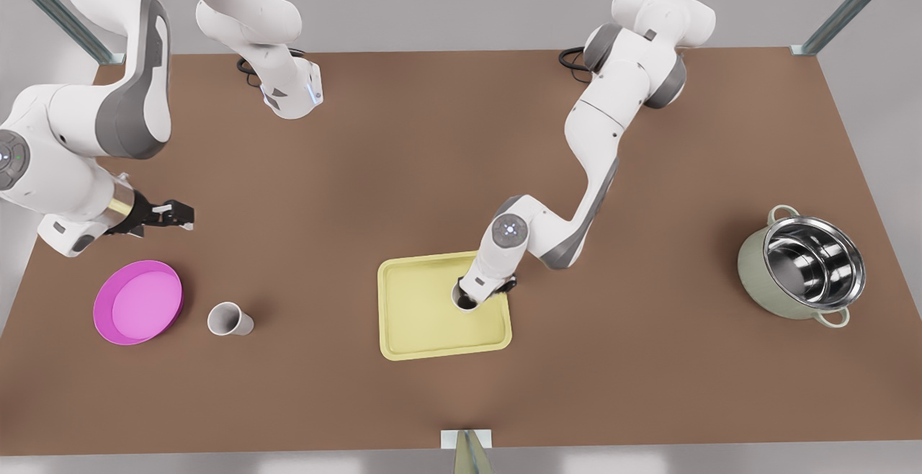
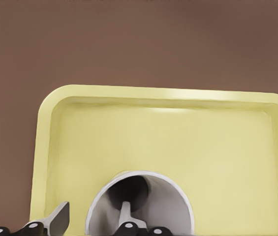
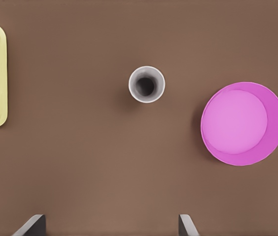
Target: Use the left arm to pick up the white IKEA cup from the tray and place it on the middle-left position; use the right arm to pick up the white IKEA cup from the tray and place it on the middle-right position
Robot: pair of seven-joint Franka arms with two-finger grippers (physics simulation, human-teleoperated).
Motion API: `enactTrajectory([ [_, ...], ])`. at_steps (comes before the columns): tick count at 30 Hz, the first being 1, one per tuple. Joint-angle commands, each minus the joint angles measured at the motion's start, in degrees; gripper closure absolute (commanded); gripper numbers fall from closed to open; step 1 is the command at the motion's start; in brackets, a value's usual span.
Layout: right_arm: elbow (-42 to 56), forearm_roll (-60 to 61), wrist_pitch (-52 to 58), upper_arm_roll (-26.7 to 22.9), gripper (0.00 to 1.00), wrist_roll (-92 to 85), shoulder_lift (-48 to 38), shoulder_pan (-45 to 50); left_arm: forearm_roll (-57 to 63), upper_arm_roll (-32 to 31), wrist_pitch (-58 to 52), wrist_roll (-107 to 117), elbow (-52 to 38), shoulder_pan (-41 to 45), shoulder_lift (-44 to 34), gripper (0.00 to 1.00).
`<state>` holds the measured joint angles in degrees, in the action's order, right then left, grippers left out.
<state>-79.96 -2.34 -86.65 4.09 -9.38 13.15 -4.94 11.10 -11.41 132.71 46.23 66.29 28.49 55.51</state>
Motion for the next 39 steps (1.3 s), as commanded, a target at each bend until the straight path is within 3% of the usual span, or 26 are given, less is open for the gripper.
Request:
enactTrajectory([
  [1,0.2,0.2,0.3,0.0,0.00,1.3,-0.1,0.0,0.1,0.2,0.4,2.9,-1.6,0.7,0.8,0.40],
  [4,0.1,0.2,0.3,0.2,0.00,1.3,-0.1,0.0,0.1,0.2,-2.2,2.5,-1.6,0.5,0.3,0.64],
  [8,0.2,0.2,0.3,-0.4,0.00,1.2,-0.1,-0.1,0.1,0.2,-3.2,2.4,-1.6,0.3,0.1,0.79],
  [15,0.2,0.5,-0.6,0.2,0.00,1.5,-1.4,-0.9,-2.2,-0.3,-9.9,2.0,-1.0,-4.3,-5.9,0.82],
  [22,-0.1,0.5,-0.8,0.2,0.00,1.5,-2.8,-1.0,-2.4,-0.4,-10.7,-15.9,4.2,-18.8,-9.7,0.83],
  [28,-0.2,0.4,-1.9,0.4,0.00,1.5,-2.5,-0.9,-6.4,-0.4,-2.4,-32.1,9.1,-25.9,-8.8,0.83],
  [39,-0.2,0.3,-1.8,0.4,0.00,1.4,-2.6,-0.9,-6.6,-0.4,1.2,-33.3,9.1,-26.6,-7.1,0.82],
])
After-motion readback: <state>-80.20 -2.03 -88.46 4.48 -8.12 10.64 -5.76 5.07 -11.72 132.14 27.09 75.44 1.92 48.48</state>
